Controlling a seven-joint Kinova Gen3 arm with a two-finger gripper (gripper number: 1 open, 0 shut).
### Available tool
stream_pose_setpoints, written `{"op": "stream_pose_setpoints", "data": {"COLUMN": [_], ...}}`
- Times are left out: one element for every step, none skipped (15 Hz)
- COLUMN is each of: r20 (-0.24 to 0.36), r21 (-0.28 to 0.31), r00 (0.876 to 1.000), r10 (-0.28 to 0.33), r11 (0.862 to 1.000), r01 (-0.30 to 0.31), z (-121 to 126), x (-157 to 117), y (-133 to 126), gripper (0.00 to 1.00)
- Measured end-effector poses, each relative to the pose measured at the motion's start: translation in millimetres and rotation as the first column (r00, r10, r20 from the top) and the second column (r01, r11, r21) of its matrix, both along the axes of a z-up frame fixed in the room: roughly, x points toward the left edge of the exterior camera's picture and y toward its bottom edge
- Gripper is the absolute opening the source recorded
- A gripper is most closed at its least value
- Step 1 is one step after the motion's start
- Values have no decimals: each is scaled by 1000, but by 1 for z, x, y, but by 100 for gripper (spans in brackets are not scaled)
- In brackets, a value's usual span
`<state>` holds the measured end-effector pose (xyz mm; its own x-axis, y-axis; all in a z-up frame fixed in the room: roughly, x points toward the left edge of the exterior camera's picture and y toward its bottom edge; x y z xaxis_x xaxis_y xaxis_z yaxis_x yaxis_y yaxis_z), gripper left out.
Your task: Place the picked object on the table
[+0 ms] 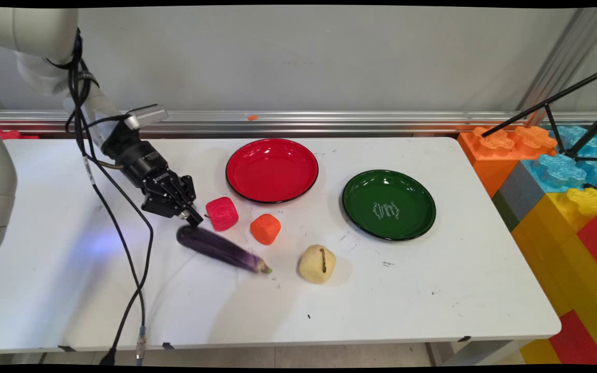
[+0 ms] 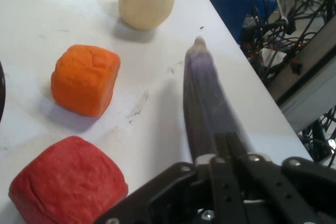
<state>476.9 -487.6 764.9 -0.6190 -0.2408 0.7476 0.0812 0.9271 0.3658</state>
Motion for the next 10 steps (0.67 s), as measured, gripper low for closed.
{"op": "stream_pose_setpoints", "data": {"r20": [0, 0, 0, 1, 3, 3, 3, 3, 2, 2], "r21": [1, 2, 2, 3, 4, 5, 5, 4, 3, 3], "r00": [1000, 1000, 1000, 1000, 1000, 1000, 1000, 1000, 1000, 1000], "r10": [3, 5, 8, 9, 10, 10, 12, 15, 19, 23], "r11": [1000, 1000, 1000, 1000, 1000, 1000, 1000, 1000, 1000, 1000], "r01": [-3, -5, -8, -9, -10, -10, -12, -15, -19, -23], "z": [-2, -4, -5, -7, -8, -9, -9, -9, -8, -7], "x": [0, -1, -1, -1, 0, 0, 0, 1, 1, 2], "y": [0, 0, 0, 1, 1, 1, 1, 0, -1, -2], "gripper": [0, 100, 100, 100, 100, 100, 100, 100, 100, 100]}}
